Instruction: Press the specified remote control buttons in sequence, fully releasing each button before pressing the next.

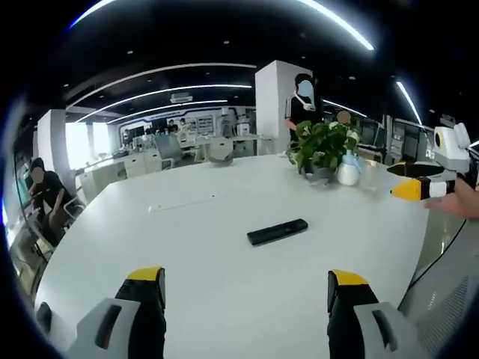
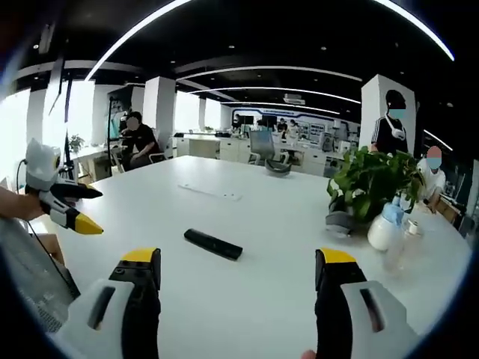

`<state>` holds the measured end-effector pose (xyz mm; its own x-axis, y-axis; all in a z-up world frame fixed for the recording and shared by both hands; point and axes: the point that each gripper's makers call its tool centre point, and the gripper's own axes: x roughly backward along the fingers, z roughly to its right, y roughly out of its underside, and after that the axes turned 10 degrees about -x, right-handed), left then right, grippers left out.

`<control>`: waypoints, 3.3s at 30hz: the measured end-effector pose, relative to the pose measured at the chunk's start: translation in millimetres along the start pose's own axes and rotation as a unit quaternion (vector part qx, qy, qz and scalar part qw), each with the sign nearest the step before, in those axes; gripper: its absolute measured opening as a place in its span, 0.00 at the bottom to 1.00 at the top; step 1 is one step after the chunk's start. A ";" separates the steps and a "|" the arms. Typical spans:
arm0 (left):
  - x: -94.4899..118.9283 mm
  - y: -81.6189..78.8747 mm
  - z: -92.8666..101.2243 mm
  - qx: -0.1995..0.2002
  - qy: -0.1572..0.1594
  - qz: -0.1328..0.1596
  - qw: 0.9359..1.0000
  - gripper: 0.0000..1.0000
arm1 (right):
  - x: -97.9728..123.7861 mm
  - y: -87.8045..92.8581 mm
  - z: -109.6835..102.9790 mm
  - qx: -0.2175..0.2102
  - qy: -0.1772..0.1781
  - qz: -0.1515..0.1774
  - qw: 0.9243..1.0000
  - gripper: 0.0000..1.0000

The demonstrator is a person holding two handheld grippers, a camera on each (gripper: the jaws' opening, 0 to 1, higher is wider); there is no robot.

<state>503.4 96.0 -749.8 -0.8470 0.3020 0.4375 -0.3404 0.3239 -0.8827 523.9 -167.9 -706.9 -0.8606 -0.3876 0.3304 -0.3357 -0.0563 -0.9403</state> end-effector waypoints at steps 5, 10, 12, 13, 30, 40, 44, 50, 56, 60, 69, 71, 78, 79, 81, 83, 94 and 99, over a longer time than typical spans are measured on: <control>0.9 0.3 1.1 0.005 0.001 -0.001 1.000 0.93 | 3.6 -4.3 10.5 -0.015 0.014 0.011 1.000 0.89; 0.7 -0.7 3.2 0.010 0.005 0.001 1.000 0.93 | 4.4 0.8 25.4 -0.039 0.036 0.001 0.999 0.88; 1.0 -1.9 3.9 0.011 0.006 0.004 1.000 0.93 | 6.6 -2.3 27.5 -0.048 0.039 0.009 0.998 0.88; 1.7 -3.1 4.4 0.011 0.006 0.006 1.000 0.93 | 7.5 -4.4 28.2 -0.054 0.039 0.015 0.998 0.88; 2.0 -5.9 14.4 -0.011 0.014 0.009 1.000 0.92 | 14.5 -13.3 27.3 -0.044 0.039 0.034 0.998 0.88; 1.7 -3.8 7.8 -0.025 0.006 0.001 1.000 0.90 | 14.1 -21.2 19.3 -0.073 0.014 0.046 0.996 0.87; 4.0 -9.3 9.1 -0.041 0.003 0.010 0.999 0.88 | 16.4 -30.9 15.8 -0.072 0.007 0.066 0.995 0.86; 1.2 -12.1 16.2 -0.053 0.013 0.007 0.998 0.85 | 13.7 -24.3 17.9 -0.077 0.008 0.050 0.996 0.84; -2.6 -17.7 21.3 -0.050 0.028 0.002 0.998 0.83 | 13.4 -22.9 16.8 -0.065 0.008 0.044 0.997 0.82; -7.9 -16.8 27.3 -0.072 0.057 -0.022 0.996 0.78 | 13.8 -21.2 14.3 -0.064 0.004 0.038 0.997 0.81; -39.6 -27.0 25.8 -0.099 0.095 -0.038 0.990 0.75 | 14.5 -21.0 11.7 -0.061 -0.002 0.036 0.997 0.79; -48.1 -28.3 26.0 -0.107 0.102 -0.042 0.988 0.75 | 13.0 -19.4 12.2 -0.064 -0.002 0.032 0.997 0.79; -73.0 -30.7 29.7 -0.123 0.127 -0.066 0.982 0.73 | 14.8 -25.3 13.5 -0.076 -0.005 0.044 0.996 0.78; -76.1 -31.0 29.0 -0.125 0.129 -0.068 0.981 0.72 | 15.0 -26.1 13.6 -0.078 -0.006 0.047 0.996 0.78; -81.3 -31.1 28.1 -0.131 0.134 -0.072 0.980 0.72 | 14.8 -26.0 13.6 -0.084 -0.008 0.046 0.995 0.78; -86.9 -30.6 28.7 -0.131 0.142 -0.080 0.978 0.70 | 14.8 -26.1 13.1 -0.087 -0.010 0.045 0.995 0.78; -121.1 -23.0 39.6 -0.182 0.183 -0.109 0.960 0.69 | 13.3 -22.7 11.3 -0.086 -0.012 0.037 0.996 0.77; -137.0 -15.8 46.5 -0.207 0.200 -0.123 0.950 0.67 | 11.0 -19.6 10.5 -0.078 -0.012 0.028 0.997 0.77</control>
<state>605.7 7.8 -803.7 -0.5113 0.4607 0.7255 -0.2484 0.7289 -0.6379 525.0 -180.8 -685.7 -0.8712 -0.4077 0.2736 -0.3437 0.1083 -0.9328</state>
